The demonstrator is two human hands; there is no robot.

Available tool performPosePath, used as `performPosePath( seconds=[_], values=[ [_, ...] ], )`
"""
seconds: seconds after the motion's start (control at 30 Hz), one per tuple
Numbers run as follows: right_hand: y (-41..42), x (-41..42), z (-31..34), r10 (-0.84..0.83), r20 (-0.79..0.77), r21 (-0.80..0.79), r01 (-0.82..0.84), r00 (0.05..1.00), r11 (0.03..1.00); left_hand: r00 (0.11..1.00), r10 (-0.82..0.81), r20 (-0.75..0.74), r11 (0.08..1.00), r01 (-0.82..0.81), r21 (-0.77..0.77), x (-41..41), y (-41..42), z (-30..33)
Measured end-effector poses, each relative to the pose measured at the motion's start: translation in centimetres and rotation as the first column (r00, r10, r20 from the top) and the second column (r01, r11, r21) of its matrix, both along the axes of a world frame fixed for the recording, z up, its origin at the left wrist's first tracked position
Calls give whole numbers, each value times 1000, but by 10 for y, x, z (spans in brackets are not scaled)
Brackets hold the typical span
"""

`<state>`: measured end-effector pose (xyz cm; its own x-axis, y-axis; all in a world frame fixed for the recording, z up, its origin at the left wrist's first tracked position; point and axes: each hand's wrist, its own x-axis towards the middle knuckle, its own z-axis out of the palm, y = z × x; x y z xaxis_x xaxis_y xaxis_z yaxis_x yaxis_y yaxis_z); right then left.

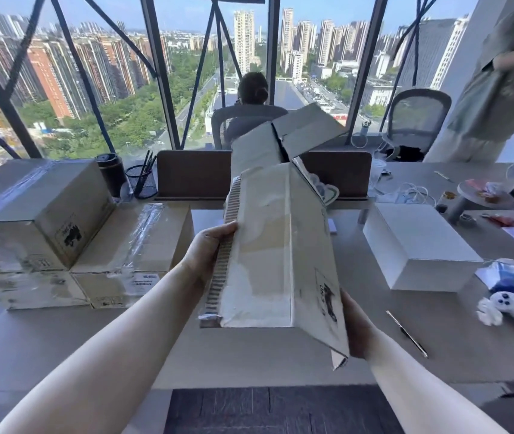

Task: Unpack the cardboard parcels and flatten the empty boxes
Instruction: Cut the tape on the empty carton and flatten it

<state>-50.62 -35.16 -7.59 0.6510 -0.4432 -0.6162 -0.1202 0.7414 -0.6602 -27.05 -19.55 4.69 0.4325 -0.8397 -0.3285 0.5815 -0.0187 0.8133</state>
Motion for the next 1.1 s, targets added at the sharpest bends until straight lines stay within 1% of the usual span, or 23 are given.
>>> performPosePath(
  seconds=[0.07,0.1,0.13,0.17,0.23,0.27,0.33,0.4,0.5,0.57,0.6,0.7,0.73,0.8,0.87,0.93,1.0,1.03,1.07,1.1],
  values=[
    [-4,1,-6,-98,58,18,97,994,995,1000,4,-6,1000,-4,5,13,5,-3],
    [-8,0,-10,-151,64,25,150,986,988,1000,7,-8,1000,-7,17,20,8,-6],
    [-12,-3,-13,-192,43,-4,193,980,981,1000,15,-8,999,-15,30,28,12,-11],
    [-17,-6,-18,-216,-18,-104,213,976,972,999,32,-3,998,-32,46,35,15,-18],
    [-28,-17,-24,-295,-128,-322,242,947,915,998,66,14,994,-67,81,43,21,-36],
    [-33,-22,-28,-314,-161,-400,229,936,887,996,82,15,992,-83,96,45,23,-48],
    [-43,-27,-34,-307,-252,-514,142,918,846,994,111,23,984,-113,140,47,23,-76],
    [-54,-30,-38,-293,-319,-577,60,901,815,991,131,33,971,-135,197,47,23,-103],
    [-68,-28,-50,-259,-379,-635,-46,888,771,988,139,68,930,-153,334,43,22,-141],
    [-81,-27,-67,-213,-451,-628,-139,867,766,982,141,128,876,-184,446,37,21,-164],
    [-87,-26,-78,-169,-508,-610,-214,845,763,976,120,183,835,-198,513,33,20,-172],
    [-102,-27,-119,13,-658,-492,-442,753,750,928,-59,367,687,-229,689,23,15,-198],
    [-105,-26,-128,64,-692,-455,-503,719,735,905,-118,408,640,-244,728,20,13,-205],
    [-111,-26,-141,114,-738,-412,-578,665,704,867,-211,452,560,-272,783,14,8,-215],
    [-117,-26,-141,148,-785,-360,-637,601,681,835,-239,496,509,-327,796,8,2,-217],
    [-129,-23,-136,163,-851,-309,-728,498,612,808,-234,541,487,-384,784,7,-7,-216],
    [-138,-15,-123,60,-919,-311,-812,389,494,764,-263,590,465,-435,771,13,-19,-222],
    [-142,-8,-118,-20,-929,-345,-843,371,412,738,-300,604,445,-452,773,16,-26,-224],
    [-144,3,-113,-67,-921,-383,-859,384,339,721,-341,603,424,-455,783,19,-33,-227],
    [-148,16,-113,-76,-902,-429,-861,425,274,705,-390,592,391,-455,800,21,-42,-228]
  ],
)
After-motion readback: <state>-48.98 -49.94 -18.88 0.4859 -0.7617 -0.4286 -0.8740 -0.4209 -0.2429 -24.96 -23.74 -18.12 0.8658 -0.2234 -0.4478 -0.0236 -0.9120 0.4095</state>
